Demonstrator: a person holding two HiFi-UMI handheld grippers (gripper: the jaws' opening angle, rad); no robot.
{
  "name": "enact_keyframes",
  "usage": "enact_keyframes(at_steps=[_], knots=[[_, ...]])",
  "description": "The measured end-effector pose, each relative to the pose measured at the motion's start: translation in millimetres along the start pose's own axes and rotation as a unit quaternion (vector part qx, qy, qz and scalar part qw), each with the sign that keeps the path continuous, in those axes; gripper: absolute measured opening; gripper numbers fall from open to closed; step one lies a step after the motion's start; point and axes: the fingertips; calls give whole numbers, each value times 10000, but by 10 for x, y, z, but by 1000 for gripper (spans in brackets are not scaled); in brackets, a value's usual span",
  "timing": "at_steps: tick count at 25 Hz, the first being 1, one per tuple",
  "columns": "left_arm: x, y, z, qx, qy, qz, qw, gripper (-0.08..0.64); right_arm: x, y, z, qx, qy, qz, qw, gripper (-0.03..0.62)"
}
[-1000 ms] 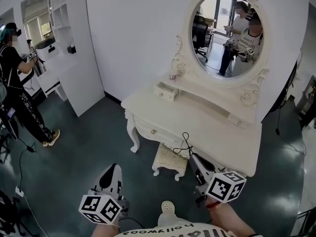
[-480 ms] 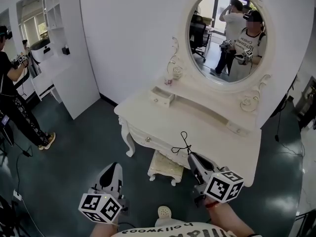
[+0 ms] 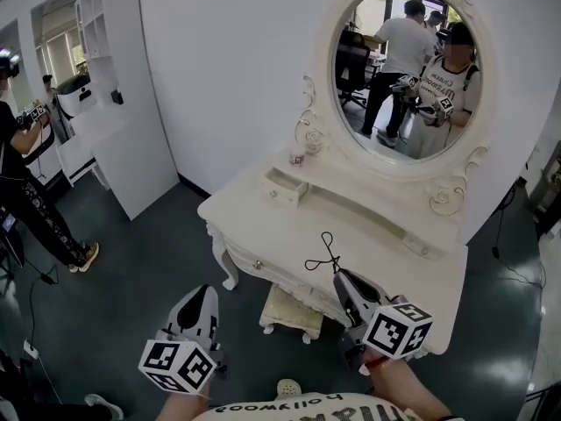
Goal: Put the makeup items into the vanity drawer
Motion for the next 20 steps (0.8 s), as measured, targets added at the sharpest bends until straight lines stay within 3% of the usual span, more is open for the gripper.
enact_keyframes(at_steps=[9, 20], knots=[[61, 377, 13, -228, -160, -24, 9996, 8, -241, 272, 305, -133, -17, -67, 9999, 37], [182, 570, -25, -316, -125, -168, 9993, 8, -165, 521, 592, -255, 281, -197, 9991, 37]])
Point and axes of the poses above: the fingertips, and each gripper's own axes: y forward along the fingers, z to its right, x out of its underside, and after that the axes turned 10 degrees about y, right-handed
